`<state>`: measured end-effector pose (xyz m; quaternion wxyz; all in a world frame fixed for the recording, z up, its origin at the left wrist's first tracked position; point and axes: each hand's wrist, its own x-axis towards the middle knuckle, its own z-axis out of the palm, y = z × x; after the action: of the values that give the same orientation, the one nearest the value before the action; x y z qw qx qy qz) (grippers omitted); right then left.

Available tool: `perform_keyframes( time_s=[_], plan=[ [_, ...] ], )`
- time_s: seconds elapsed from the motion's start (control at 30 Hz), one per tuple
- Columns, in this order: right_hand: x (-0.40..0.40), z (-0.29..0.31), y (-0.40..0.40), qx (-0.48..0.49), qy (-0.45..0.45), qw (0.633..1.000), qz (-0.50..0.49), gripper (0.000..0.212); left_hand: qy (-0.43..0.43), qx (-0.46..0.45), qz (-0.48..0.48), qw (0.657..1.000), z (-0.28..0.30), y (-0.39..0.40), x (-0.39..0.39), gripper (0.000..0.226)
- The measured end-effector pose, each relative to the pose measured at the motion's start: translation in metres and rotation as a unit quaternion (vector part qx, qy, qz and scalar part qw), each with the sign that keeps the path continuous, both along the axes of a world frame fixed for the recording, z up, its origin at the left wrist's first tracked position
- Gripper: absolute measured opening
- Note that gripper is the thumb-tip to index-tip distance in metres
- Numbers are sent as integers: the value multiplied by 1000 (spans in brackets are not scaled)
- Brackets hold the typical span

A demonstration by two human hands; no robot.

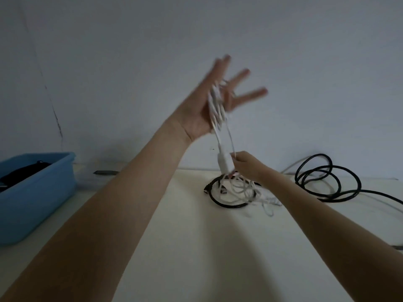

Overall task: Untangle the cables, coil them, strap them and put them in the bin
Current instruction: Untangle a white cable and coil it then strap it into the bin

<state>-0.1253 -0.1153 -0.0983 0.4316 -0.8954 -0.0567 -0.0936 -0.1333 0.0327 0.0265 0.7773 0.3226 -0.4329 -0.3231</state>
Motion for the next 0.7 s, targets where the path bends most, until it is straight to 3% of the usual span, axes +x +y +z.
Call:
perform_keyframes(
  time_s=[0.07,0.13,0.23,0.3,0.37,0.43,0.53,0.57,0.7],
  plan=[
    [3,-4,-10,-53,20,998,-22,41,81,-69,51,993,17,2,8,75],
    [4,-2,-7,-155,33,987,-20,37,88,-45,140,985,22,-2,13,71],
    [4,3,6,-333,-9,943,-26,27,-68,113,284,950,2,-15,23,66],
    [-5,11,15,-409,-115,905,-10,30,-167,229,340,897,-21,-14,31,67],
    [-14,22,16,-421,-207,883,6,27,-238,335,358,838,-41,-7,42,72],
    [-20,37,9,-434,-241,868,-1,26,-266,439,319,797,-59,4,47,79],
    [-23,53,-6,-491,-280,825,-16,22,-143,457,177,860,-72,18,48,78],
    [-22,55,-9,-511,-293,808,-21,22,-132,468,144,862,-73,20,45,75],
    [-16,53,-12,-546,-392,736,-77,23,-225,542,49,808,-73,19,26,30]
  ],
)
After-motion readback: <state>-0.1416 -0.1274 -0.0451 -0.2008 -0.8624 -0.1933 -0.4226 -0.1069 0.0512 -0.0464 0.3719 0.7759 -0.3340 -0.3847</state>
